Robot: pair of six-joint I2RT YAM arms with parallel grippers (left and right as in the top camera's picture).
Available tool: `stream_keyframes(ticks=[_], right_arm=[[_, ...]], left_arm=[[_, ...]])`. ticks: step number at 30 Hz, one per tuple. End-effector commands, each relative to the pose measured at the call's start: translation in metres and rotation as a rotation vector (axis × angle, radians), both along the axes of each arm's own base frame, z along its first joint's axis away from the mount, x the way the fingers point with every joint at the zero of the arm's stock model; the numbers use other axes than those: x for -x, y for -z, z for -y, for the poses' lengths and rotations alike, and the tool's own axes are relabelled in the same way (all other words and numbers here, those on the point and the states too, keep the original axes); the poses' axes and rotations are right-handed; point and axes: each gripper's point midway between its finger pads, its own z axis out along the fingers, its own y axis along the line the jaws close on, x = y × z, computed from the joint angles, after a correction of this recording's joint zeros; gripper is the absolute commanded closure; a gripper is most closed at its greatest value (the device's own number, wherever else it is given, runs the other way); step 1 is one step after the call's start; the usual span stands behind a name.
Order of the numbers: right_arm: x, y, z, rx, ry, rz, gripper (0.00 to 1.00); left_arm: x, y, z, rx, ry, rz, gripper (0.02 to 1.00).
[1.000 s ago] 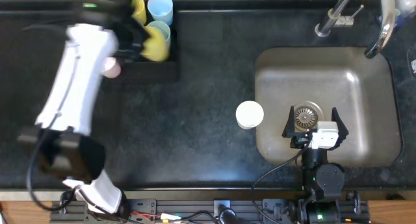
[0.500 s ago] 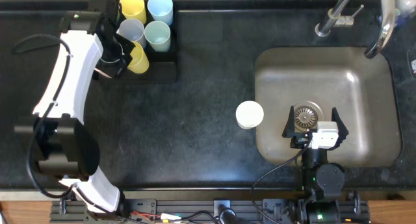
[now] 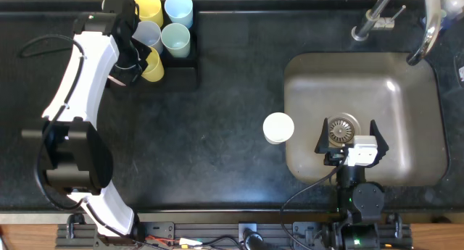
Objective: Store Cups
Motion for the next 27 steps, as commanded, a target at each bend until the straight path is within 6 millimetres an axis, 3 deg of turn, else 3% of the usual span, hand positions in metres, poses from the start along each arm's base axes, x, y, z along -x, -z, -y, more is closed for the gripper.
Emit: stream_keyframes(ticks=[1,10,11,13,14,16,22,27], right_arm=[[0.0,-0.002,0.002,0.002,0.007,0.012,0.005],[0.0,-0.002,0.002,0.002,0.007,0.012,0.005],[0.0,-0.002,0.002,0.002,0.007,0.012,0.007],[0.0,-0.002,0.002,0.002,0.007,0.012,0.005],[0.0,-0.002,0.002,0.002,0.007,0.012,0.005],[0.0,-0.002,0.002,0.002,0.007,0.012,0.003],[0.0,-0.002,0.002,0.002,0.007,0.012,0.003],[0.0,-0.002,0.002,0.002,0.007,0.012,0.003]], left_arm=[[0.0,0.012,-0.01,-0.039,-0.028,-0.025,0.98],[0.0,0.023,-0.011,-0.047,-0.027,-0.051,0.95],[0.0,0.023,-0.011,-0.05,-0.027,-0.052,0.886],[0.0,0.023,-0.012,-0.054,-0.028,-0.052,0.535],[0.0,0.023,-0.012,-0.054,-0.028,-0.052,0.294],[0.0,0.023,-0.012,-0.053,-0.027,-0.052,0.047],[0.001,0.008,-0.011,-0.052,-0.022,-0.018,0.02],[0.011,-0.037,-0.009,-0.044,-0.015,0.068,0.02]])
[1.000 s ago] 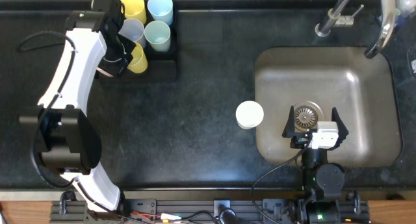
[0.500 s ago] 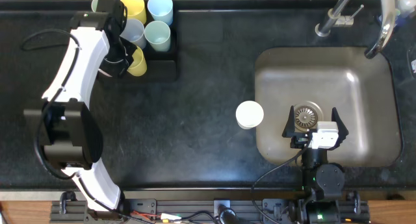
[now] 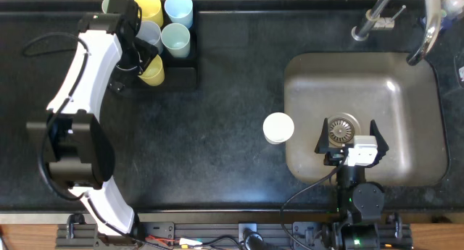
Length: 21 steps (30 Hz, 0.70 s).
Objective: Store Cups
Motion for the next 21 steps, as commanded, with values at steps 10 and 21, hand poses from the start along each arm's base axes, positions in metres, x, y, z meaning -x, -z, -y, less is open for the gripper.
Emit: stream_keyframes(ticks=[10,21], right_arm=[[0.0,-0.002,0.002,0.002,0.007,0.012,0.003],[0.0,-0.002,0.002,0.002,0.007,0.012,0.003]], left_arm=[[0.123,-0.166,-0.006,-0.108,0.265,0.248,0.02],[0.158,-0.063,-0.014,-0.36,0.632,0.594,0.02]])
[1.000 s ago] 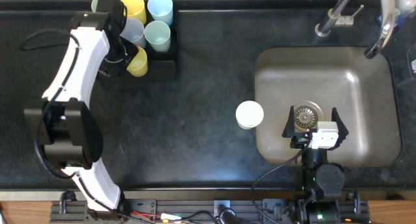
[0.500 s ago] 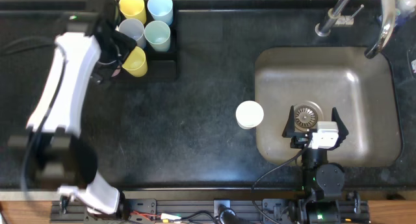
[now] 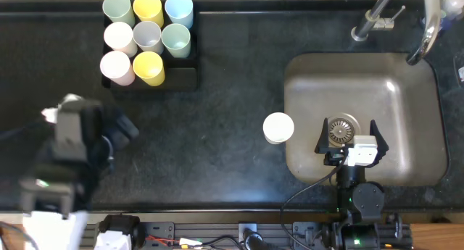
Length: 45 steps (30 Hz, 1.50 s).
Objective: Store Cups
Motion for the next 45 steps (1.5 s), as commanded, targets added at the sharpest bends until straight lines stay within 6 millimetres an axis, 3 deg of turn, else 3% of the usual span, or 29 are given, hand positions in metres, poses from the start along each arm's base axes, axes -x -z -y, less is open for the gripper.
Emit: stream_keyframes(ticks=[1,5,11,14,22,45], right_arm=[[0.0,-0.002,0.002,0.002,0.007,0.012,0.005],[0.0,-0.002,0.002,0.002,0.007,0.012,0.003],[0.0,-0.002,0.002,0.002,0.007,0.012,0.005],[0.0,-0.002,0.002,0.002,0.007,0.012,0.005],[0.0,-0.002,0.002,0.002,0.007,0.012,0.003],[0.0,-0.002,0.002,0.002,0.007,0.012,0.005]], left_arm=[[-0.021,0.034,0.007,-0.194,0.256,0.216,0.02],[-0.042,0.016,0.023,-0.284,0.36,0.611,0.02],[-0.026,-0.01,0.024,-0.331,0.331,0.907,0.02],[-0.019,-0.004,0.024,-0.398,0.365,0.91,0.02],[-0.01,0.039,0.019,-0.437,0.395,0.769,0.02],[-0.01,0.039,0.018,-0.464,0.406,0.761,0.023]])
